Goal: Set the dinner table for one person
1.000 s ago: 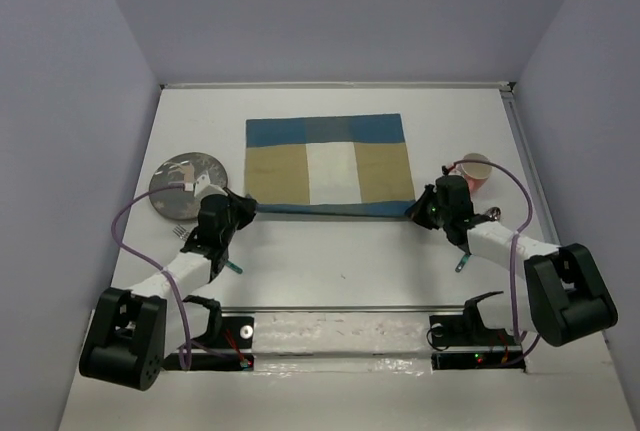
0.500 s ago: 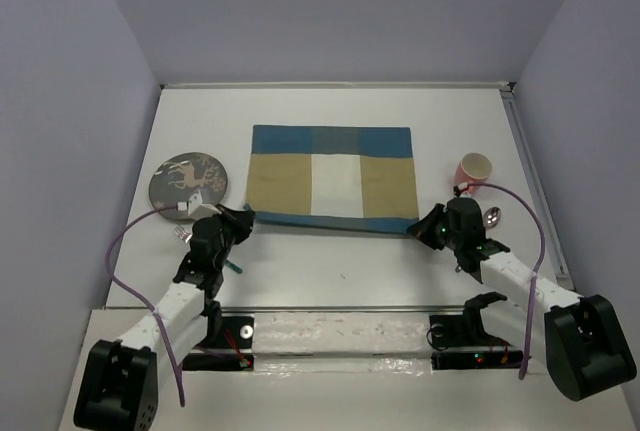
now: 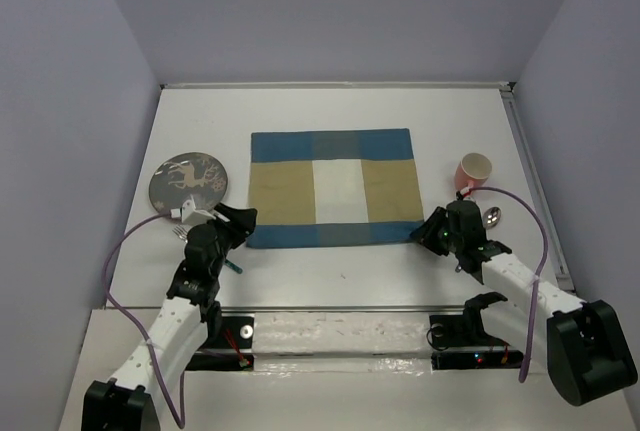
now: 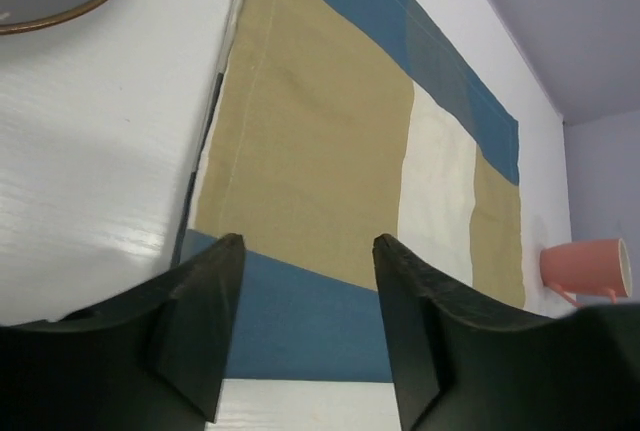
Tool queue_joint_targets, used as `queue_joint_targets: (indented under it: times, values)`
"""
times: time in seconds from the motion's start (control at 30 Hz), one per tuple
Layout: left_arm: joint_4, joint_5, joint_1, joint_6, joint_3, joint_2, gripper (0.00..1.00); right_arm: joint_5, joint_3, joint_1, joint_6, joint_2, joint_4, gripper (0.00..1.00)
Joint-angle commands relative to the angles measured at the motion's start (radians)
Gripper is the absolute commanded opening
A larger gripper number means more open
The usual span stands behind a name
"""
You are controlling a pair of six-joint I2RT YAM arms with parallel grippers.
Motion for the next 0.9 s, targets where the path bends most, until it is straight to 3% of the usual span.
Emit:
queue_joint_targets:
  times: [0.0, 0.17, 0.4, 0.5, 0.63, 0.87]
  values:
    - [-0.033, -0.023, 0.002, 0.020, 0.043, -0.017, 0.72, -0.018, 0.036, -0.004, -0.045, -0.030, -0.022, 0.50]
    - [-0.086, -0.034, 0.002, 0.069, 0.178, -0.040, 0.75, -0.036, 0.087, -0.004, -0.083, -0.086, -0.109, 0.57]
    - [-0.181, -0.042, 0.002, 0.213, 0.535, -0.011, 0.80, -0.036, 0.216, 0.029, -0.146, -0.154, -0.226, 0.63]
    - [-0.216, -0.033, 0.003, 0.312, 0.631, 0.016, 0.99, -0.024, 0.262, 0.061, -0.152, -0.157, -0.235, 0.66]
    - [-0.279, -0.046, 0.002, 0.434, 0.763, 0.029, 0.99, -0.021, 0.308, 0.147, -0.143, -0.090, -0.140, 0.66]
    - [-0.239, -0.137, 0.003, 0.546, 0.781, -0.031, 0.99, -0.070, 0.522, 0.382, -0.017, 0.361, 0.329, 0.61]
